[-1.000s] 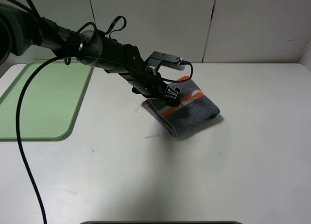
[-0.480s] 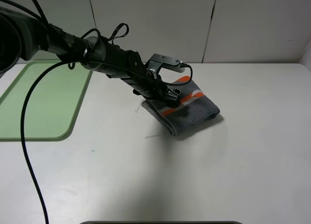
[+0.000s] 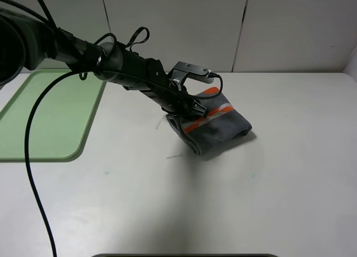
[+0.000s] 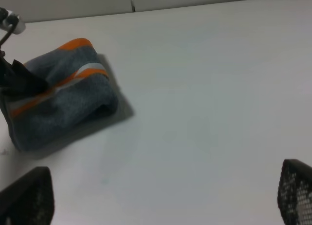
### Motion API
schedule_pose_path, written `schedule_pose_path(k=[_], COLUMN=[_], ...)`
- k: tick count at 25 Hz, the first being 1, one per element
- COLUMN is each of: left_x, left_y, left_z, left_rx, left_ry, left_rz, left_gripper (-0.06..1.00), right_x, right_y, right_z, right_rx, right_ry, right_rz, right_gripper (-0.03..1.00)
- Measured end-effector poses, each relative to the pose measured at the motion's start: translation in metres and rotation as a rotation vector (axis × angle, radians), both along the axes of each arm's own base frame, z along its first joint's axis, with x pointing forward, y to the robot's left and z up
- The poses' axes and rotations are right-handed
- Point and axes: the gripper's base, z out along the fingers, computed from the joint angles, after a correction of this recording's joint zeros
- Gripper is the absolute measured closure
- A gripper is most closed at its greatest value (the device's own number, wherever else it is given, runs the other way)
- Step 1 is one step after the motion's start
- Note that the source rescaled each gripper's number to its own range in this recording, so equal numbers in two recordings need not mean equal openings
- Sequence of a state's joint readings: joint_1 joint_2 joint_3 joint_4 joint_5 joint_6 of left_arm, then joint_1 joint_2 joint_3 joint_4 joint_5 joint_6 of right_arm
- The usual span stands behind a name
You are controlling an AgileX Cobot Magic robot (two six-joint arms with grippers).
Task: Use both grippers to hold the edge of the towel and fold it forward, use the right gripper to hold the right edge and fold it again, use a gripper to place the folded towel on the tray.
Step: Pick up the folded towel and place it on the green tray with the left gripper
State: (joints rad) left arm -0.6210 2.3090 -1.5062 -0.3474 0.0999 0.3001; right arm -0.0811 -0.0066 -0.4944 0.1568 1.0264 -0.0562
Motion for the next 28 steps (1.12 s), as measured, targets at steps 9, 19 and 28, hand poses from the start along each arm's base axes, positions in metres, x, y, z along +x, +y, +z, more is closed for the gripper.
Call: schedule_pose_path(k=[9,19,28], left_x=[0.0004,-0.0004,0.0000], left_y=[-0.0001,-0.0001,-0.0001], left_z=[0.0003,0.0003,0.0005], left_rx=[-0.002,-0.001,-0.001], left_ry=[-0.003,0.006,0.000], left_rz=[0.002,0.001,0.000], left_gripper=[0.84,0.84,0.74], right_x=[0.0000,0.0000,0.0000], right_y=[0.0000,0.0001,0.0001], right_z=[0.0000,0.0000,0.0000], right_rx=[0.000,0.001,0.001], right_ry=[0.000,0.000,0.000], right_rz=[0.000,0.001,0.001], right_gripper=[-0.03,-0.03,-0.03])
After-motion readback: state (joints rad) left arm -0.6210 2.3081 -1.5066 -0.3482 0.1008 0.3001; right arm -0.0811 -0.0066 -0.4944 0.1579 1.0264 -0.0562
